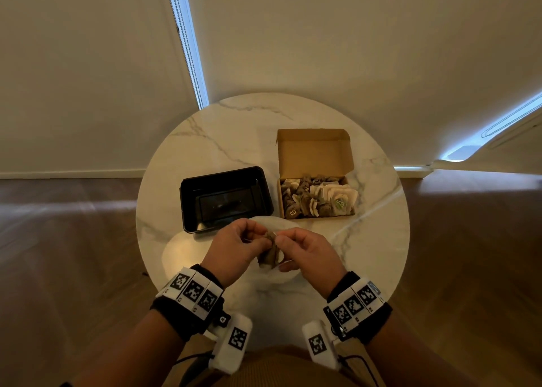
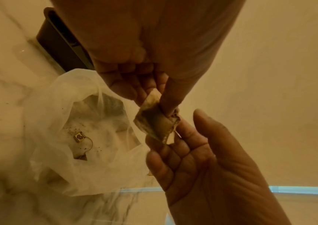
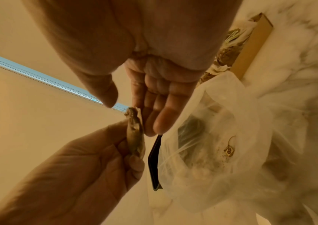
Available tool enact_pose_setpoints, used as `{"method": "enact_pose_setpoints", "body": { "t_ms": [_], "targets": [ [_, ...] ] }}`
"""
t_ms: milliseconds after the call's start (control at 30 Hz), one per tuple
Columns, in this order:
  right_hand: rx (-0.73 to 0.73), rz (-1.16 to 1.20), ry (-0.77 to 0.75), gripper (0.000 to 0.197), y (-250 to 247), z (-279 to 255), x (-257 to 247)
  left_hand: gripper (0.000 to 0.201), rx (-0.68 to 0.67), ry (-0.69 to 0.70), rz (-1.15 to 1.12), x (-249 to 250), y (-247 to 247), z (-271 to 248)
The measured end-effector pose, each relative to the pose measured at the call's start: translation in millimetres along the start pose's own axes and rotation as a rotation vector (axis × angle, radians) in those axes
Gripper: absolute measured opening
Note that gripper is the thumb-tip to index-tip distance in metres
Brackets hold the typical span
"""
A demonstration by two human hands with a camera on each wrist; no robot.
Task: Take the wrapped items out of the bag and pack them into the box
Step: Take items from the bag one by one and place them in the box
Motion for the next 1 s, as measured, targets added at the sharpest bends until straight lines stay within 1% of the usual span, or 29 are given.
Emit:
{"method": "enact_pose_setpoints", "body": {
  "t_ms": [100,200,300,333,400,467,533,600,667,767,900,1000],
  "targets": [
    [-0.052,-0.036,-0.038,0.025,-6,-1,1,0.015,-0.021,0.014,0.011,4,8,2],
    [-0.063,-0.055,-0.033,0.028,-11,0,2,0.017,-0.038,0.012,0.014,5,14,5],
    [-0.043,-0.298,-0.064,0.024,-28,11,-1,0.018,-0.01,0.014,0.044,3,15,8],
    [-0.026,-0.364,-0.081,0.022,-37,19,-3,0.018,-0.001,0.014,0.051,2,15,8],
    [0.042,-0.406,-0.092,0.018,-61,38,-12,0.016,0.026,0.015,0.06,-1,11,6],
    [0.166,-0.46,-0.08,0.017,-91,65,-21,0.015,0.053,0.016,0.069,-7,6,4],
    [0.267,-0.565,-0.072,0.017,-118,97,-25,0.015,0.083,0.006,0.063,-13,1,1],
    [0.295,-0.711,-0.049,0.019,-135,127,-23,0.014,0.1,-0.015,0.053,-20,-3,-3],
    [0.271,-0.83,-0.013,0.02,-141,153,-14,0.014,0.102,-0.045,0.06,-27,-5,-6],
    [0.212,-0.926,0.024,0.019,-138,177,0,0.014,0.105,-0.082,0.084,-36,-8,-10],
    [0.209,-1.063,0.067,0.025,-132,190,13,0.014,0.11,-0.102,0.125,-44,-10,-15],
    [0.227,-1.118,0.101,0.029,-131,194,18,0.014,0.117,-0.101,0.132,-45,-9,-16]
  ]
}}
Point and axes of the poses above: each hand's wrist, its own z-axis towards the middle knuckle, its own y-axis out of the palm, x = y × z, the point moved 5 cm from there along z, towards the middle knuckle, and after that the axes turned 2 degrees about x, right-handed, at the moved point
